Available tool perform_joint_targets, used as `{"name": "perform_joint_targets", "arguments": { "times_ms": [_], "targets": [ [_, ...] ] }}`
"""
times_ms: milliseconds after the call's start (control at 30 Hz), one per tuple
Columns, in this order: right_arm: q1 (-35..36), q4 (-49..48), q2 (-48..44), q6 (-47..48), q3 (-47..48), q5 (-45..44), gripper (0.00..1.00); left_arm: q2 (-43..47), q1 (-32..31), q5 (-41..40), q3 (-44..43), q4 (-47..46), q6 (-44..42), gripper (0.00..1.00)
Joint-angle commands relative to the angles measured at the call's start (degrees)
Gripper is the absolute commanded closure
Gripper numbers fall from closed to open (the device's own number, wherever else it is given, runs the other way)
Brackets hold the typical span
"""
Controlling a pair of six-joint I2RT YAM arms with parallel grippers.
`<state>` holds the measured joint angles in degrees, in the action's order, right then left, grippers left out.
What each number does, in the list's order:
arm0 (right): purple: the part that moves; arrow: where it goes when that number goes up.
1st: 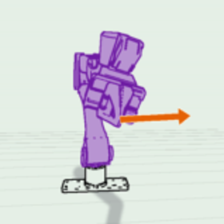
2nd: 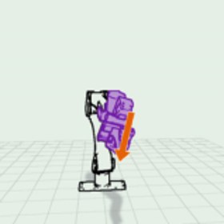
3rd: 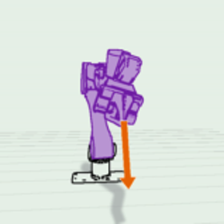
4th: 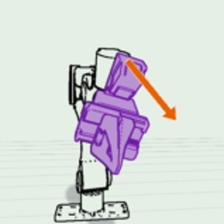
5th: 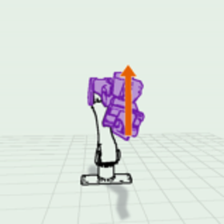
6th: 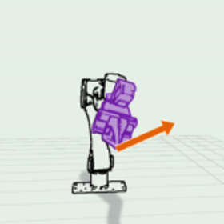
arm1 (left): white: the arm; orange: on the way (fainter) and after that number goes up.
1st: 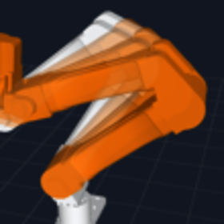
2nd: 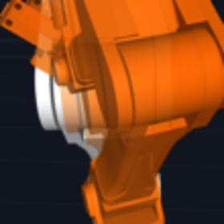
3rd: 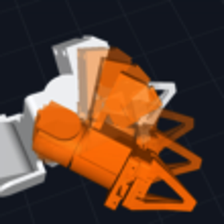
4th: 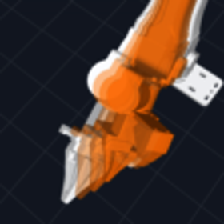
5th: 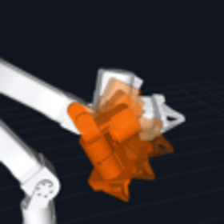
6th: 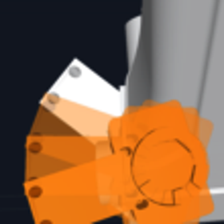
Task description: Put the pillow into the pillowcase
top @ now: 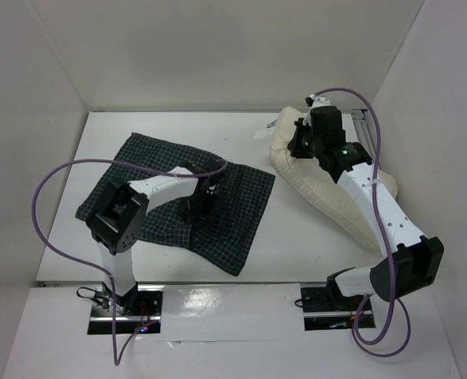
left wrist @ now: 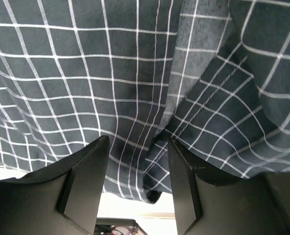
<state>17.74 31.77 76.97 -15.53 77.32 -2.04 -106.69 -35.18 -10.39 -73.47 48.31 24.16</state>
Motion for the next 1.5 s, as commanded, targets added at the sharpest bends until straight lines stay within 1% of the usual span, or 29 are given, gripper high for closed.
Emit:
{"name": "perform_joint_targets", "arguments": {
  "times_ms": [0, 67, 133, 233, 333, 433, 467, 567, 633, 667, 800, 933, 1033, 1067, 1100, 1133, 1200, 1333, 1367, 1400, 1467],
  "targets": [
    [-0.33, -2.33, -1.91, 0.06, 0.64, 0.99, 1.00, -1.50, -0.33, -1.21, -1.93, -0.41, -0.43, 0.37],
    [-0.33, -2.33, -1.91, 0.06, 0.64, 0.99, 1.00, -2.20, -0.86, -2.26, -3.08, -0.94, -0.43, 0.37],
    [-0.33, -2.33, -1.91, 0.06, 0.64, 0.99, 1.00, -2.20, -0.86, -4.28, -4.31, -0.94, 1.67, 0.37],
    [-0.33, -2.33, -1.91, 0.06, 0.64, 1.60, 1.00, -2.20, -0.86, -4.28, -6.24, -1.64, 2.46, 0.38],
    [-0.33, -2.33, -1.91, 0.06, 0.64, 1.60, 1.00, -4.39, -0.86, -5.33, -10.27, -1.64, 3.08, 0.41],
    [-0.33, -2.33, -1.91, 0.06, 0.64, 1.60, 1.00, -6.77, -0.86, -7.71, -11.52, -0.94, 3.79, 0.41],
    [-0.33, -2.33, -1.91, 0.06, 0.64, 1.60, 1.00, -7.38, -0.86, -7.71, -12.91, -0.94, 3.79, 0.42],
    [-0.33, -2.33, -1.91, 0.06, 0.64, 1.60, 1.00, -9.92, -0.33, -7.10, -14.41, -0.94, 4.31, 0.43],
    [-0.33, -2.33, -1.91, 0.06, 0.64, 1.60, 1.00, -10.99, -0.33, -7.10, -14.42, -0.94, 4.84, 0.47],
    [-0.33, -2.33, -1.91, 0.06, 0.64, 1.60, 1.00, -11.77, 0.19, -7.10, -14.42, -0.94, 4.84, 0.47],
    [-0.86, -1.80, -1.91, 0.06, 0.64, 1.60, 1.00, -12.31, 0.20, -8.33, -14.42, -1.46, 5.46, 0.51],
    [-0.86, -1.80, -1.91, 0.06, 0.64, 1.60, 1.00, -12.31, 0.73, -8.33, -14.42, -1.47, 5.98, 0.60],
    [-0.86, -1.80, -1.91, 0.06, 0.64, 1.60, 1.00, -12.31, 1.25, -8.33, -14.95, -1.47, 5.98, 0.71],
    [-0.86, -1.80, -1.91, 0.06, 0.64, 1.60, 1.00, -12.31, 1.25, -8.33, -14.95, -1.47, 5.98, 0.74],
    [-0.86, -1.80, -1.91, 0.06, 0.64, 1.60, 1.00, -12.31, 1.25, -8.33, -14.95, -1.47, 5.46, 0.74],
    [-0.86, -1.80, -1.91, 0.06, 0.64, 1.60, 1.00, -12.31, 1.25, -8.33, -14.95, -1.47, 5.46, 0.76],
    [-0.86, -1.80, -1.91, 0.06, 0.64, 1.60, 1.00, -11.61, 1.25, -8.86, -15.47, -1.47, 5.46, 0.77],
    [-0.86, -1.80, -1.91, 0.06, 0.64, 1.60, 1.00, -10.99, 1.86, -9.56, -15.47, -0.95, 5.46, 0.86],
    [-0.86, -1.80, -1.91, 0.06, 0.64, 1.60, 1.00, -10.99, 1.87, -9.56, -16.00, -0.94, 5.46, 0.90],
    [-0.86, -1.80, -1.39, 0.06, 0.64, 1.60, 1.00, -10.99, 1.87, -9.56, -16.00, -0.94, 5.46, 1.00],
    [-0.86, -1.80, -1.38, 0.06, 0.64, 2.13, 1.00, -10.99, 2.48, -9.56, -17.84, 0.89, 5.46, 1.00]
  ]
}}
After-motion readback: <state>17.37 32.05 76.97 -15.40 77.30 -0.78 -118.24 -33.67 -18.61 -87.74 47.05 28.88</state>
